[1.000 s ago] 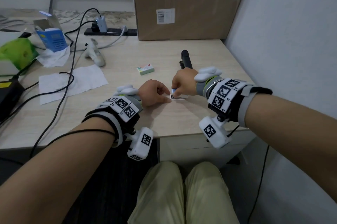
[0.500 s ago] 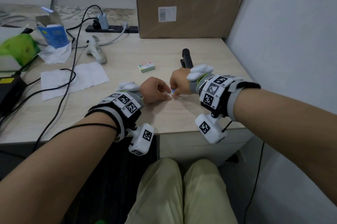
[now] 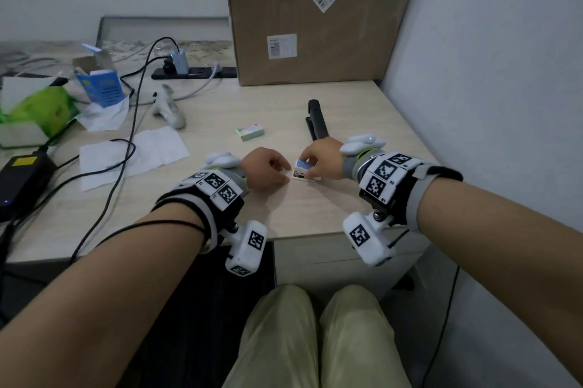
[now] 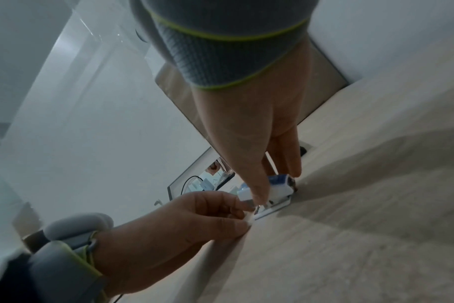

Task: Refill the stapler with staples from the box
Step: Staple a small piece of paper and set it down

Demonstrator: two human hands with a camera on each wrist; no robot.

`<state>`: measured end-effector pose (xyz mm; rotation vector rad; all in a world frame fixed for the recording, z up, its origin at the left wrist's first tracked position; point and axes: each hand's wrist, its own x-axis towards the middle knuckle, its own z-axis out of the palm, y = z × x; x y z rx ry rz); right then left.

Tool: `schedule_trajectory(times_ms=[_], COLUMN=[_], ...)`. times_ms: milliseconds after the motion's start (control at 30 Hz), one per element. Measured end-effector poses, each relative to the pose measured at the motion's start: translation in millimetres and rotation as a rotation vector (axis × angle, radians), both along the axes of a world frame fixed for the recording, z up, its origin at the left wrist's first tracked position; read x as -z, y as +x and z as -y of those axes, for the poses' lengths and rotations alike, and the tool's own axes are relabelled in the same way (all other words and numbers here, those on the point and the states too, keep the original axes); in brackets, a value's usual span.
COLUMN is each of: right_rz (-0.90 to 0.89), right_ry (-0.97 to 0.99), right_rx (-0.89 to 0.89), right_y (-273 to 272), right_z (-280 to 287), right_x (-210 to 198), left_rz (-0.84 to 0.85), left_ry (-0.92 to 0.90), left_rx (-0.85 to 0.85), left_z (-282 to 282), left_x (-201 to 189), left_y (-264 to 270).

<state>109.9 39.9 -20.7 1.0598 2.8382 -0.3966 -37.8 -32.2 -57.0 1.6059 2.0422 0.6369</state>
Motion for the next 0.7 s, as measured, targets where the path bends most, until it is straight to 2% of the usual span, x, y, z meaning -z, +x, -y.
schedule_trajectory(times_ms=[167, 433, 567, 700], right_rz=[-0.093, -0.363, -0.393, -0.380], right_ry=[-0.050, -0.312, -0.355, -0.319], right_rx=[0.070, 0.481, 0.631, 0.679], right_y=[17, 52, 50, 32], right_z=[-5, -57, -95, -123], right_x=[-5, -28, -24, -12], left_rz=[0.083, 0.247, 0.337, 0.381], left_ry=[-0.044, -0.040, -0.070, -0.075], left_rx=[-0.020, -0.146, -0.170, -0.228], left_z=[-9, -53, -79, -103], left_x=[-4, -20, -27, -29], left_y=[-3, 7, 19, 26])
